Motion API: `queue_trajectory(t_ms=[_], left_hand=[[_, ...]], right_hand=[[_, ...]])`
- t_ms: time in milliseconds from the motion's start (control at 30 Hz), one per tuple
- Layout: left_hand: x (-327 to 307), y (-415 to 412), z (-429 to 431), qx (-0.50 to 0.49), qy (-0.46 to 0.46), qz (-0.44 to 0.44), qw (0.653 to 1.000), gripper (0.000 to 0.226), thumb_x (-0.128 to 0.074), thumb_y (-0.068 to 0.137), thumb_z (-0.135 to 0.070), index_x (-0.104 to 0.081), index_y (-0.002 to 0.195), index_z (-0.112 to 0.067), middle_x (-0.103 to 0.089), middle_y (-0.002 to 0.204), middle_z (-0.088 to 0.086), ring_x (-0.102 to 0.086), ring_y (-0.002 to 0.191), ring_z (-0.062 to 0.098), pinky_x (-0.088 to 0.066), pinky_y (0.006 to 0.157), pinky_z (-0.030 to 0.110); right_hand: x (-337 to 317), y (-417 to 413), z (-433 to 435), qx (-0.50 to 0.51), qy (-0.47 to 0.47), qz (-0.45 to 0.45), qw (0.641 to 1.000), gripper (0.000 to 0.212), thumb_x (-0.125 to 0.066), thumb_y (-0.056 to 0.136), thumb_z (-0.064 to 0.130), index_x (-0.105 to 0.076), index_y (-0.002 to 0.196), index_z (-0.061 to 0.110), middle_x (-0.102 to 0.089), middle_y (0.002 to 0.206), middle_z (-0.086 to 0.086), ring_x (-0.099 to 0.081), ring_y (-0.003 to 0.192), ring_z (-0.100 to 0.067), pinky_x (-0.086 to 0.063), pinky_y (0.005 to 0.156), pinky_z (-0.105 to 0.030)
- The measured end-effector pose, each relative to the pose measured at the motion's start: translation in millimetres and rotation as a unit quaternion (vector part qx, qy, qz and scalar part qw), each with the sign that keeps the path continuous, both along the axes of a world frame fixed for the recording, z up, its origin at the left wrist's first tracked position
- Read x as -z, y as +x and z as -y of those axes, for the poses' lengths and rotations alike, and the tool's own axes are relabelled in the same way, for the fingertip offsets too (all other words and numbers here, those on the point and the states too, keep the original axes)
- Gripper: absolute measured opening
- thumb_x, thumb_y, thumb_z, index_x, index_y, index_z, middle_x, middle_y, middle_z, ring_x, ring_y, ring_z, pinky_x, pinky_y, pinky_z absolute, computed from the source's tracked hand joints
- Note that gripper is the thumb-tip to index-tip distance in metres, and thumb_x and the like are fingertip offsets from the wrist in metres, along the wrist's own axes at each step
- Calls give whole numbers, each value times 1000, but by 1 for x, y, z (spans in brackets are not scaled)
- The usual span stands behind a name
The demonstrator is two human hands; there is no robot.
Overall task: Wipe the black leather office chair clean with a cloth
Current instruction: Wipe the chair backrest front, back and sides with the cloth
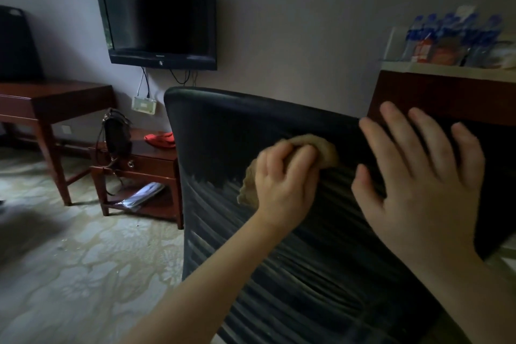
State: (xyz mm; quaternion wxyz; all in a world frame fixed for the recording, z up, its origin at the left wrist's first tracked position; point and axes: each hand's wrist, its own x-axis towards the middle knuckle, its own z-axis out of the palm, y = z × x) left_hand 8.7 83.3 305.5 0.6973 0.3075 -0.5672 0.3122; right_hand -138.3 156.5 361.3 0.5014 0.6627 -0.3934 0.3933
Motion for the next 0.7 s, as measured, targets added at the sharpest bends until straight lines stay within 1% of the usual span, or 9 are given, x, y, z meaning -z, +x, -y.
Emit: queue_trajectory(t_ms=[67,133,200,300,333,433,533,600,700], left_hand=[[-15,11,3,29,45,-116,992,19,-38,98,-26,-42,112,-14,-40,108,4,-42,97,9,-39,84,19],[-35,22,4,56,85,-248,963,28,-40,93,-21,-44,118,-9,-41,108,7,-38,90,-5,-31,85,4],[-50,29,6,68,90,-327,938,37,-38,91,-20,-48,119,2,-42,105,7,-40,85,-4,-28,82,-1],[-55,25,6,72,99,-361,925,34,-39,94,-17,-49,120,2,-40,105,2,-43,87,2,-31,77,2],[-55,21,4,75,103,-368,921,33,-40,94,-15,-49,121,1,-40,105,3,-45,88,8,-31,77,3],[-54,8,-1,81,108,-370,919,32,-40,94,-14,-49,121,1,-41,106,5,-43,91,13,-28,77,-2],[-47,-10,-9,74,102,-325,937,31,-38,94,-17,-48,119,-3,-45,106,12,-39,86,4,-29,76,-2],[-40,-27,-16,68,93,-271,956,26,-36,95,-25,-42,117,-13,-45,108,12,-40,84,3,-34,73,5],[-27,-42,-23,53,46,-138,988,22,-38,98,-29,-41,114,-16,-39,112,4,-45,90,14,-40,73,19]], right_hand=[[-4,-9,1,25,12,12,1000,42,-48,95,33,-51,129,9,-56,129,-15,-48,116,-34,-28,102,-48],[-6,-14,4,31,20,15,999,45,-48,96,41,-52,129,10,-62,120,-13,-55,104,-32,-32,96,-45],[-5,-13,8,30,6,13,999,45,-51,95,42,-54,128,12,-64,111,-11,-52,94,-28,-34,86,-42],[-4,-5,13,16,-16,32,999,42,-57,91,40,-57,124,15,-66,104,-8,-45,88,-25,-30,79,-39],[-5,-1,13,10,-15,42,999,41,-58,89,39,-57,123,15,-67,102,-6,-44,87,-24,-29,78,-39],[-6,10,12,-1,-1,70,998,41,-61,84,37,-59,120,17,-67,100,-4,-43,87,-22,-27,78,-37],[-7,20,9,-4,4,82,997,40,-62,82,35,-60,118,17,-66,99,-2,-44,85,-22,-26,77,-37],[-9,26,6,-6,16,85,996,38,-60,82,33,-61,116,17,-66,98,-1,-50,84,-24,-27,77,-37],[-13,25,0,-31,44,80,995,36,-55,83,27,-63,117,16,-67,101,-2,-56,85,-26,-28,77,-36]])
